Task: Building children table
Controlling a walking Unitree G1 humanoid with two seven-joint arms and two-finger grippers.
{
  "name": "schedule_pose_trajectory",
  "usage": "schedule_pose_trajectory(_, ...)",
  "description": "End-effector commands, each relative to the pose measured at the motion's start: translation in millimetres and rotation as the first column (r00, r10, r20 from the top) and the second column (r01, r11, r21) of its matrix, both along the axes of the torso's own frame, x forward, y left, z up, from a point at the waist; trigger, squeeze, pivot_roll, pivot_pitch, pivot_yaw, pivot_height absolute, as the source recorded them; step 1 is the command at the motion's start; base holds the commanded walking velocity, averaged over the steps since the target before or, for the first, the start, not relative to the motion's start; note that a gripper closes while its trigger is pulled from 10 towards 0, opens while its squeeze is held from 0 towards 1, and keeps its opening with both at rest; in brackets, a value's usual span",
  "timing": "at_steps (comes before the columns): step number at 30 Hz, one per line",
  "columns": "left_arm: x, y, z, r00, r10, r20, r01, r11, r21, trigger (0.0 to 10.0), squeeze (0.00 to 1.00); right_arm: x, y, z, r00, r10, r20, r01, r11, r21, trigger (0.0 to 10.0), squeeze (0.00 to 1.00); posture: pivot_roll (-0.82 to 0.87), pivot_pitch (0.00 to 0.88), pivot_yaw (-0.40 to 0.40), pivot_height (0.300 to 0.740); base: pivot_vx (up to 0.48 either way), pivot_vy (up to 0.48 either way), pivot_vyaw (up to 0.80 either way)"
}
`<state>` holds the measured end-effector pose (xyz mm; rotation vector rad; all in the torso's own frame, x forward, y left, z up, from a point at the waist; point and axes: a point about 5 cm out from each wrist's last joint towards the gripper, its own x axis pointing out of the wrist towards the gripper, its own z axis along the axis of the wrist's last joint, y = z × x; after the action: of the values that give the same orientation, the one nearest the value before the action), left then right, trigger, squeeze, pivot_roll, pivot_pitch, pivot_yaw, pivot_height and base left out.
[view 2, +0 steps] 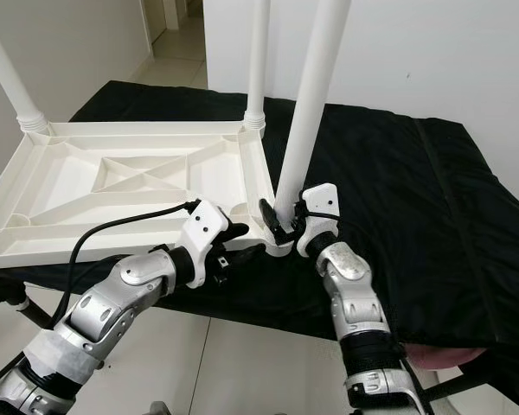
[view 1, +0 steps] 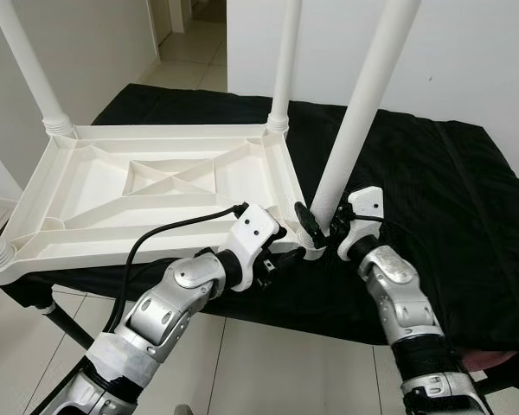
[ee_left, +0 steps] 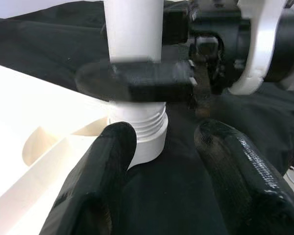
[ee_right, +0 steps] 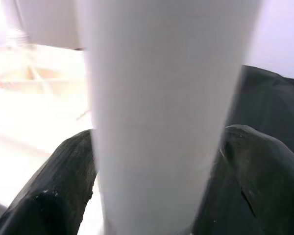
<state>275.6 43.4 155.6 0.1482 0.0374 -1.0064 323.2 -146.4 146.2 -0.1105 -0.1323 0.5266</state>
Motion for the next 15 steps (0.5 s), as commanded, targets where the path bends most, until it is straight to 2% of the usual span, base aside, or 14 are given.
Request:
schedule_pose_trajectory(1,-4.2,-2.1,-4,0.996,-0.092,-0.014,0.093,0.996,0.016,10.0,0.0,1.7,2.9,-2,0.997,0.075,-0.007,-0.075,0.997,-0.023,10.0,0.0,-0.08,0.0,-0.013,0.74,0.0,0.0,0.0)
schedule_pose_trajectory(4,-4.6,-2.8,-3,0.996,-0.094,-0.012,0.094,0.995,0.017,10.0,0.0,4.6,3.6,-5,0.989,0.144,-0.038,-0.145,0.989,-0.037,10.0,0.0,-0.07,0.0,-0.012,0.74,0.0,0.0,0.0)
schedule_pose_trajectory(12,-4.5,-2.1,-3,0.996,-0.09,-0.01,0.09,0.996,0.017,10.0,0.0,8.7,5.5,-16,0.979,0.188,-0.082,-0.195,0.977,-0.082,10.0,0.0,-0.06,0.0,-0.013,0.74,0.0,0.0,0.0)
schedule_pose_trajectory(13,-4.8,-1.7,-3,0.996,-0.088,-0.01,0.089,0.996,0.017,10.0,0.0,10.6,7.2,-19,0.976,0.19,-0.102,-0.198,0.977,-0.081,4.9,0.0,-0.06,0.0,-0.015,0.74,0.0,0.0,0.0)
schedule_pose_trajectory(15,-4.8,-1.7,-3,0.996,-0.088,-0.01,0.089,0.996,0.017,10.0,0.0,10.6,7.2,-19,0.976,0.19,-0.102,-0.198,0.977,-0.081,4.9,0.0,-0.06,0.0,-0.015,0.74,0.0,0.0,0.0)
